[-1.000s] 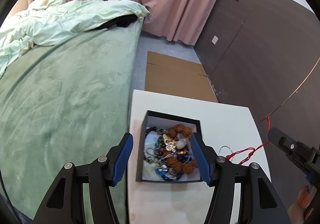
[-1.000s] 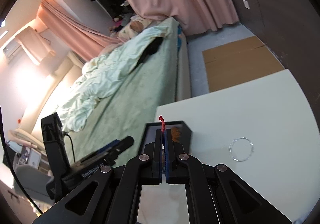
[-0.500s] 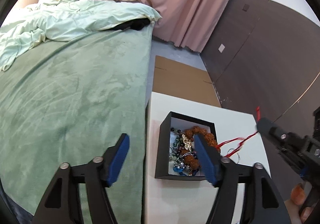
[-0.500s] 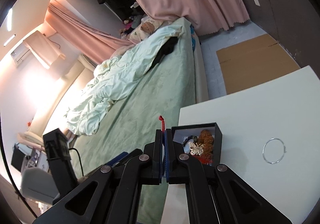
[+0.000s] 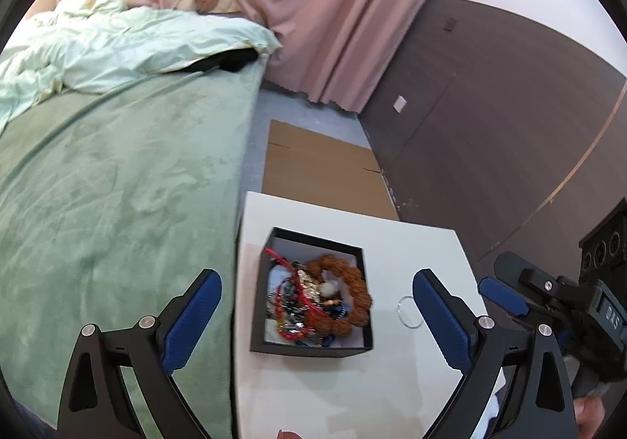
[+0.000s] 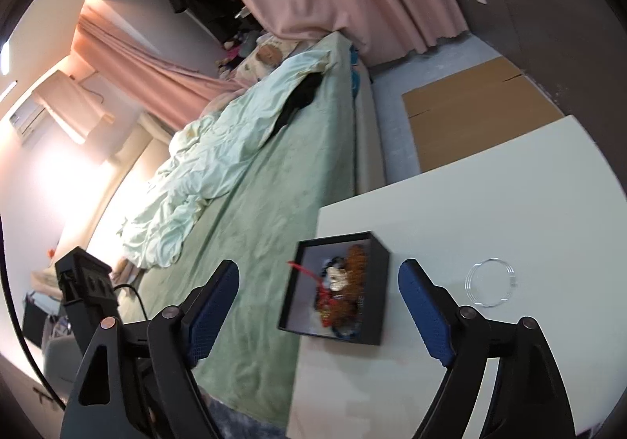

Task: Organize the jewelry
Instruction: 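Open the left tool to drop the red string bracelet into the box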

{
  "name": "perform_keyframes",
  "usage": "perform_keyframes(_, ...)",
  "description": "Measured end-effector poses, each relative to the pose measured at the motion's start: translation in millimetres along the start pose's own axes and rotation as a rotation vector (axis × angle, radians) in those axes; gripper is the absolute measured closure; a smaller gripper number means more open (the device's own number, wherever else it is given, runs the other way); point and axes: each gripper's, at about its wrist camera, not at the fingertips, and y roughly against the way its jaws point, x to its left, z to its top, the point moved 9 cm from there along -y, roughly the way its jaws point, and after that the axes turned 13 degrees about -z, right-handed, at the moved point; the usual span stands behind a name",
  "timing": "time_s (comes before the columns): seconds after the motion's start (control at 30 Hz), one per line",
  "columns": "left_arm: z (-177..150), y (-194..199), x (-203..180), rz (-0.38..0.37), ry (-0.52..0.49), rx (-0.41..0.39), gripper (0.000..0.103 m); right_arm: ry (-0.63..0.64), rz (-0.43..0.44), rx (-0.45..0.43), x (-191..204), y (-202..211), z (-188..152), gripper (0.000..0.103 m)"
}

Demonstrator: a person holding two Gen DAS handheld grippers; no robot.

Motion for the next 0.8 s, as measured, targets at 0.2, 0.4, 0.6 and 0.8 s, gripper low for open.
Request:
perform_keyframes(0.2, -5.8, -6.8, -23.9, -0.025, -0.044, 0.019, 0.005, -0.05, -0.043, -0.012, -33.5, 20.1, 3.6, 0.019)
perform_keyframes(0.4, -13.8, -18.9, -52.5, -0.045, -0.105, 0.046, 0.005, -0.075, -0.077, -0.022, -60.8, 39.1, 5.7, 0.019)
perform_keyframes(0.6, -21.4, -30.9, -77.1, -0.085, -0.148, 0.075, 0.005, -0.098, -0.108, -0.01, -79.7, 45.4, -0.5, 0.019)
perform_keyframes(0.8, -28.8, -44.1, -94.2, -0.107, -0.181, 0.107, 0.006, -0.12, -0.167, -0.018, -102.1, 57.5, -3.7, 0.019)
